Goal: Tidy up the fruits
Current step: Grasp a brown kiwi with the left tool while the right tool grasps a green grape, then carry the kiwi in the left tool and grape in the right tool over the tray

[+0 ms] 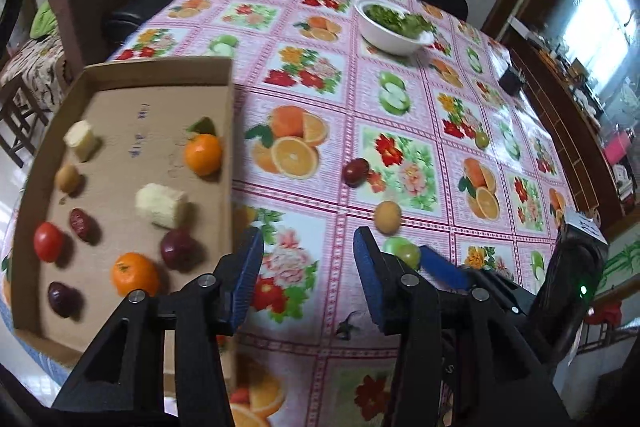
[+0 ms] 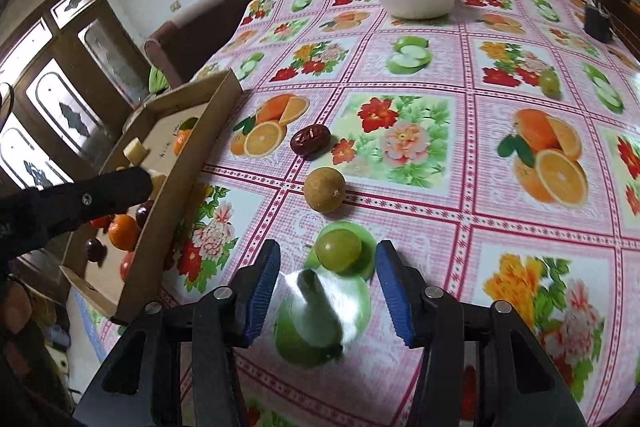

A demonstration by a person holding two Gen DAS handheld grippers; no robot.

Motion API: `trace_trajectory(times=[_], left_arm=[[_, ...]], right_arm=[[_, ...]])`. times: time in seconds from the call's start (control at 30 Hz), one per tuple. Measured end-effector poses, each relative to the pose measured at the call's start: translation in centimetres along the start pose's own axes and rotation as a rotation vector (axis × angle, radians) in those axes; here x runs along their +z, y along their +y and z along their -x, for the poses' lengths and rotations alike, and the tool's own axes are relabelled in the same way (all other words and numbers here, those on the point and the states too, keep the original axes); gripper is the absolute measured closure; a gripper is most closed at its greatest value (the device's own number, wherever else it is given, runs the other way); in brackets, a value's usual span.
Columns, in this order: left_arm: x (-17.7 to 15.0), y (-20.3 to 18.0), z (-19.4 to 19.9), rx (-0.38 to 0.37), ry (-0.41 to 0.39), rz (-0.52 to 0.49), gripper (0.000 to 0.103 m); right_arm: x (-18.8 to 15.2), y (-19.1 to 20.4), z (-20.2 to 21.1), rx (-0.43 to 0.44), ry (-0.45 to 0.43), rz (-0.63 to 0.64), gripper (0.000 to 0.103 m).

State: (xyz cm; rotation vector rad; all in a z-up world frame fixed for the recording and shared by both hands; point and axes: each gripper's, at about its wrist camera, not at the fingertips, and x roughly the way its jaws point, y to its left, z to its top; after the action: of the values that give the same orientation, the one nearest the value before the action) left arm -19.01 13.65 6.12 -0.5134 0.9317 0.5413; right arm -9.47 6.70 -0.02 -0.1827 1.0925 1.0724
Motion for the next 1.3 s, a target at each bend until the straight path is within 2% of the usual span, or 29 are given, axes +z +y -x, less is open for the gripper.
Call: trace_trajectory(times=[0.07, 0.33, 0.47, 0.53, 0.6, 0.63, 0.73, 1.0, 1.3], left_arm=[[0.2, -1.0, -0.9, -0.010, 0.013, -0.022, 0.058], [0.4, -5.5, -6.2, -0.021, 0.107, -0.098, 0.058], [0.2, -7.0, -8.2, -0.018, 0.147, -0.121, 0.058], [0.2, -7.8, -8.4, 0.003, 0.113, -0.142, 0.058], [0.1, -8.0, -8.4, 0.013, 0.096, -0.152, 0.070], [0.1, -7.9, -8.3, 0.018, 0.091, -0.154, 0.081], [0.0, -7.4, -7.9, 0.013, 0.088, -0.143, 0.081], [-1.4, -5.8, -3.8, 0.059, -0.018, -0.137, 0.081], [-2.4, -3.6, -0.7, 0.098, -0.084, -0.117, 0.081]], right_arm=[[0.0, -0.2, -0.1, 0.005, 0.006, 0.008, 0.080], [-1.6, -4.6, 5.1, -0.003, -0.093, -0.101, 0.080], [-2.4, -6.9, 6.7, -0.016, -0.114, -0.161, 0.079], [-2.7, -7.6, 7.0, -0.017, -0.115, -0.183, 0.079], [-2.8, -8.1, 7.0, -0.019, -0.114, -0.194, 0.079], [-2.8, -8.2, 7.0, -0.020, -0.114, -0.199, 0.079], [-2.9, -8.3, 7.2, -0.016, -0.118, -0.210, 0.079], [-2.7, -6.9, 8.1, -0.006, -0.145, -0.191, 0.079], [-2.7, -4.2, 8.6, 0.020, -0.159, -0.148, 0.080]])
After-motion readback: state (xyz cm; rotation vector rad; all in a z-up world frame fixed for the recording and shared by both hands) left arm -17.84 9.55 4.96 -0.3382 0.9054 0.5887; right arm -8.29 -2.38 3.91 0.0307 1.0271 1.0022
